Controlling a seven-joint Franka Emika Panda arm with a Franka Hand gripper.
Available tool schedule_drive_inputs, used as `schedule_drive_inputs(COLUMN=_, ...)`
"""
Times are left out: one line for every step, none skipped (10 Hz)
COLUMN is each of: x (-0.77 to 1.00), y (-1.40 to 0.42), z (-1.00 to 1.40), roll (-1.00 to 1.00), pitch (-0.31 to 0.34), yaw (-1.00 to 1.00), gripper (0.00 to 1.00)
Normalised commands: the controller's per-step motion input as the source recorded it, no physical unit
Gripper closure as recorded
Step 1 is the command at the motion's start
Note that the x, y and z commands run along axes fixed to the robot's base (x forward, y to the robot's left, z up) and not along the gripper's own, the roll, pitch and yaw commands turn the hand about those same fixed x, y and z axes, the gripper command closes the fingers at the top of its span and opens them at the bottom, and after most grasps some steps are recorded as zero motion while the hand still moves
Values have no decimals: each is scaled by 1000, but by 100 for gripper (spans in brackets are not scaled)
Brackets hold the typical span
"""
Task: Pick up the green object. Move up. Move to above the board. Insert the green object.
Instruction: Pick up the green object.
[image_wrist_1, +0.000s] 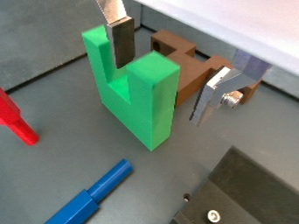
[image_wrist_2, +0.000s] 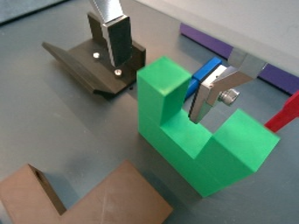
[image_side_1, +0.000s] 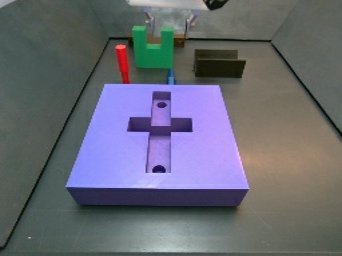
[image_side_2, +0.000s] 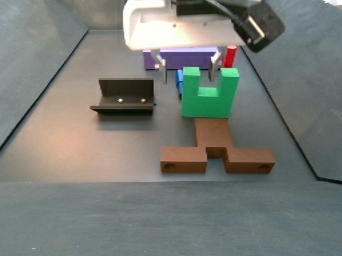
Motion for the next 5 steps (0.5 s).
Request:
schedule_drive_inputs(x=0, y=6, z=-297, roll=-41, pitch=0, yaw=0, gripper=0)
schedule_drive_inputs(x=0, y=0, z=-243, roll=-19, pitch=0, yaw=-9, gripper=0)
schedule_drive_inputs(x=0, y=0, z=-206, roll=-1, pitch=0, yaw=-17, gripper=0)
schedule_drive_inputs(x=0, y=0, z=0, roll=0, pitch=0, yaw=0, gripper=0)
schedule_drive_inputs(x=0, y=0, z=0, roll=0, pitch=0, yaw=0, gripper=100)
